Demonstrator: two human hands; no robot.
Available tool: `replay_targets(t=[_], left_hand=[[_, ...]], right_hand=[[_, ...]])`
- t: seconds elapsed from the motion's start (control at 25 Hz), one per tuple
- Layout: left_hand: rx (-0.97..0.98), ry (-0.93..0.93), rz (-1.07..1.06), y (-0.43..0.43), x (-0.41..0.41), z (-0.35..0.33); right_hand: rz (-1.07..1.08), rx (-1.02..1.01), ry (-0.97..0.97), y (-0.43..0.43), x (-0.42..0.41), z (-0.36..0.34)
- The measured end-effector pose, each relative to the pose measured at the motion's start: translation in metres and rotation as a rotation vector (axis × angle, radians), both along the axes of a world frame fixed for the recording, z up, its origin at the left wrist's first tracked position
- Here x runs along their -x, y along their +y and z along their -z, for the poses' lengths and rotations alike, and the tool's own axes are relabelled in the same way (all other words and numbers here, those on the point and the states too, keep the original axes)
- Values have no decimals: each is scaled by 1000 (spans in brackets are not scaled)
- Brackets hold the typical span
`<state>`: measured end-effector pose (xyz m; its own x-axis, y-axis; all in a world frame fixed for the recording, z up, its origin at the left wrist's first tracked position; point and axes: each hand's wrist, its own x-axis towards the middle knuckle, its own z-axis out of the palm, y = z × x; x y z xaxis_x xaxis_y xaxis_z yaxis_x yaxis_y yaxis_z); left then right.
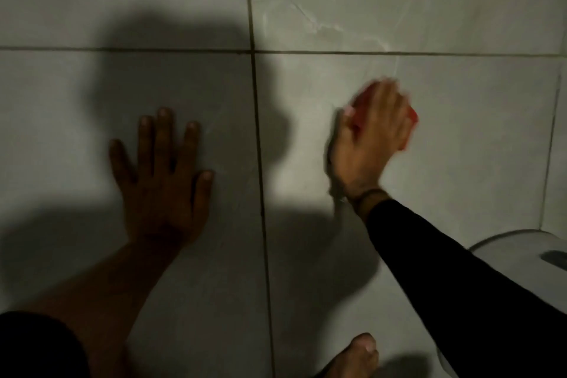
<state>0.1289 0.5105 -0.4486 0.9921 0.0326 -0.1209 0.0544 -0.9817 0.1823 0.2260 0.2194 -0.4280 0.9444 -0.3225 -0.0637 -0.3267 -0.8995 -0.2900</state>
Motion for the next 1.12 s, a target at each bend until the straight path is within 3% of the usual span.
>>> replay_targets(t=[0.08, 0.16, 0.2, 0.28, 0.36, 0.48, 0.56, 0.68, 0.76, 0.84, 0.96, 1.04, 1.12], left_hand=[[-4, -10, 17, 6, 1, 4], [23, -17, 7, 6, 1, 4], [24, -19, -1, 5, 2, 3], [8, -22, 14, 2, 0, 5], [-11, -18, 21, 6, -2, 6], [11, -20, 16, 5, 1, 5], [13, -7, 12, 3, -1, 4], [23, -6, 6, 4, 0, 5], [37, -19, 15, 6, 0, 7], [49, -12, 12, 7, -1, 8], [40, -1, 0, 6, 1, 8], [47, -6, 8, 5, 1, 7], [36, -23, 16, 4, 2, 8]], right_hand=[[-255, -11, 21, 32, 21, 1], [-489, -43, 165, 16, 81, -7], [-476, -36, 189, -3, 90, -14], [-245, -40, 160, -22, 63, -9], [-140, -10, 102, 12, 35, -6], [-565, 32, 161, 49, 91, -16], [-698, -7, 173, 51, 104, -24], [-816, -47, 42, 72, 12, -3], [-734, -66, -43, 61, -53, 6], [-564, -24, -62, 8, -59, 7], [-79, -29, -23, -65, 3, -16], [234, -53, 38, -65, 4, -21], [215, 49, 24, -20, -34, -13]])
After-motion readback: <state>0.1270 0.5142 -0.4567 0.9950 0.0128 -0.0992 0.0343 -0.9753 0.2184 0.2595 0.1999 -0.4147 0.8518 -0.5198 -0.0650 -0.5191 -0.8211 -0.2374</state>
